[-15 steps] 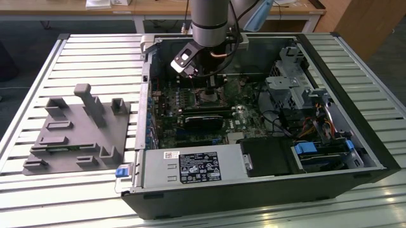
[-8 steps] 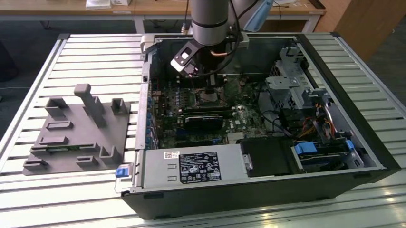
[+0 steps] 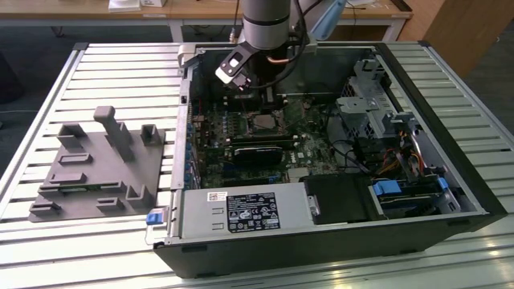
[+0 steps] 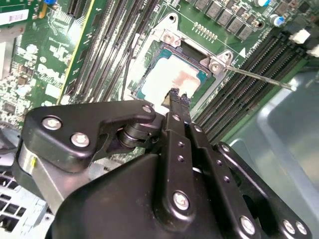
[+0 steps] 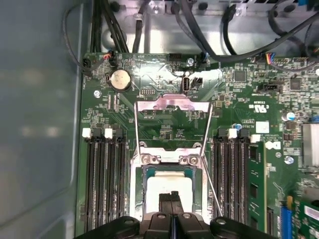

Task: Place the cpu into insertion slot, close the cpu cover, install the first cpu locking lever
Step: 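Close the cpu cover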

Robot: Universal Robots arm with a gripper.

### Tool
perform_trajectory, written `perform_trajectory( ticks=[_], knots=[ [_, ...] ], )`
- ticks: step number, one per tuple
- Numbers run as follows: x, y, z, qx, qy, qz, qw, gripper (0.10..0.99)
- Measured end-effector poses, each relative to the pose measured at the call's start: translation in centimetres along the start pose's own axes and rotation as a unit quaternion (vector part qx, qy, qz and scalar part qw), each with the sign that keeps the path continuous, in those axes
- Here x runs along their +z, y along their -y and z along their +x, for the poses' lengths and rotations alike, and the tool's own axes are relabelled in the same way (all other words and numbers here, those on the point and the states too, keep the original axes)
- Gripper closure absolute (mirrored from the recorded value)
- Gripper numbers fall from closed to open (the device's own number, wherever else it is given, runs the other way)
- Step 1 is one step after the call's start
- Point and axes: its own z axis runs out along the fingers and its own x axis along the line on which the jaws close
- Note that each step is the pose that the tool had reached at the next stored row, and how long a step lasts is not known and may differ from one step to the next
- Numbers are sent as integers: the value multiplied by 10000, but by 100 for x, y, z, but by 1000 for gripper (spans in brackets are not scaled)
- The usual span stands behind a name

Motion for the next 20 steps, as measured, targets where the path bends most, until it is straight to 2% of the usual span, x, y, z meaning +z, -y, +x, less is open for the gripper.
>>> perform_trajectory(
  ticks=[11,12,16,20],
  knots=[
    [-360,-30,1,-1,0,8,10000,980],
    [-370,-32,1,-1,-1,21,10000,980],
    [-372,-33,-30,6,-47,97,9999,980],
    [-369,-33,-71,14,-47,103,9999,980]
  ],
)
